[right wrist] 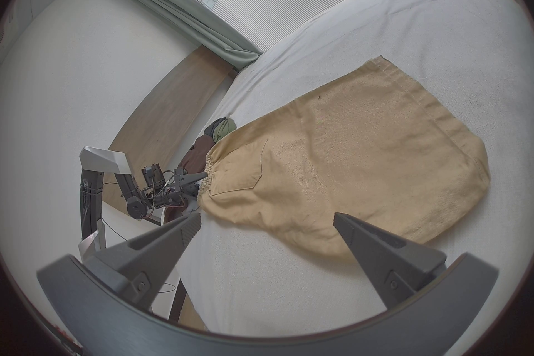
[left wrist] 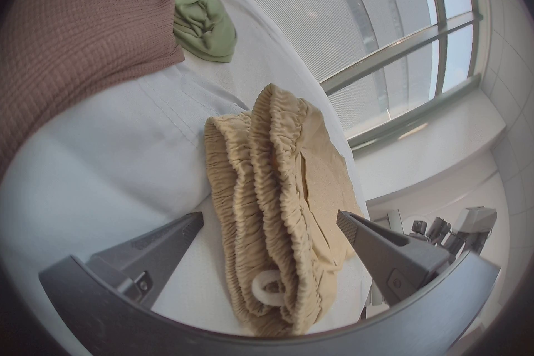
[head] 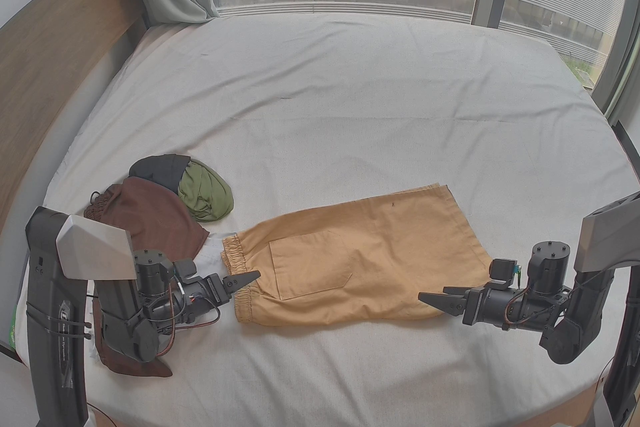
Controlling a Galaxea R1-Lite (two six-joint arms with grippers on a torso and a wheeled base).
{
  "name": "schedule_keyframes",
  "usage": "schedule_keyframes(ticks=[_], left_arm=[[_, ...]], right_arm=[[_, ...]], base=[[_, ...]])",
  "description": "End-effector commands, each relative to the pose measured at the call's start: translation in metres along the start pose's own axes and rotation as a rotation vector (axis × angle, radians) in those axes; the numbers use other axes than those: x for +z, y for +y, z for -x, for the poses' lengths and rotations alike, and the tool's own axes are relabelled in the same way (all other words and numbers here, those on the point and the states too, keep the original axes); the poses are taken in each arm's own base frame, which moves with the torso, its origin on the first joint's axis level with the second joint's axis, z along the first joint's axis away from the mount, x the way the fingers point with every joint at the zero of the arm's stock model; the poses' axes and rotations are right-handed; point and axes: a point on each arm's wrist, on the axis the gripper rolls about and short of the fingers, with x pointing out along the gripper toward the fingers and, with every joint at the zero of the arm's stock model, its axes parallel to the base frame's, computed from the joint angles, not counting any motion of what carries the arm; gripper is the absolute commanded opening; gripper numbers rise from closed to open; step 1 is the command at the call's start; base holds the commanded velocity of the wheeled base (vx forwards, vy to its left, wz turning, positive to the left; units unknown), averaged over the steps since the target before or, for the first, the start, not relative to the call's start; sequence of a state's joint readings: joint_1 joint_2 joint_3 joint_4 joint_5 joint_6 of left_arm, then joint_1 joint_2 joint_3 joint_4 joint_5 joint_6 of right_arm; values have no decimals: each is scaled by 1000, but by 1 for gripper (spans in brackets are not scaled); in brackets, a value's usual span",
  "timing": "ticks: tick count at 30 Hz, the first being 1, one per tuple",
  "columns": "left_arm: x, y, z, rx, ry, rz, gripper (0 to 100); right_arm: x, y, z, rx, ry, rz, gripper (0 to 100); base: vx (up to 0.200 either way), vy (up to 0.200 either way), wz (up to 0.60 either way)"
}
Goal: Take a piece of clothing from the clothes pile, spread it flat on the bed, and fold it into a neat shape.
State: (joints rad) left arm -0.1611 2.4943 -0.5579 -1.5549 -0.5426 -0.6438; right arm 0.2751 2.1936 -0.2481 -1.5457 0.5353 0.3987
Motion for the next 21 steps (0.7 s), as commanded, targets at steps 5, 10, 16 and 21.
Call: schedule_keyframes(ticks=[5,10,16,21], left_arm=[[-8,-8,-6,7,6,10,100],[-10,-12,-10,9,5,4,100],[-10,-15,-14,42,-31,-5,100],[-9,-15,-14,41,-34,-7,100]], right_arm=[[-2,-1,-1,-1,6,-3,100],[-3,-2,-2,-2,12,-6,100],[-4,-2,-3,-3,17,-7,100],[-5,-2,-3,-4,19,-8,100]], base=[[0,0,0],[0,0,0],[0,0,0],[0,0,0]])
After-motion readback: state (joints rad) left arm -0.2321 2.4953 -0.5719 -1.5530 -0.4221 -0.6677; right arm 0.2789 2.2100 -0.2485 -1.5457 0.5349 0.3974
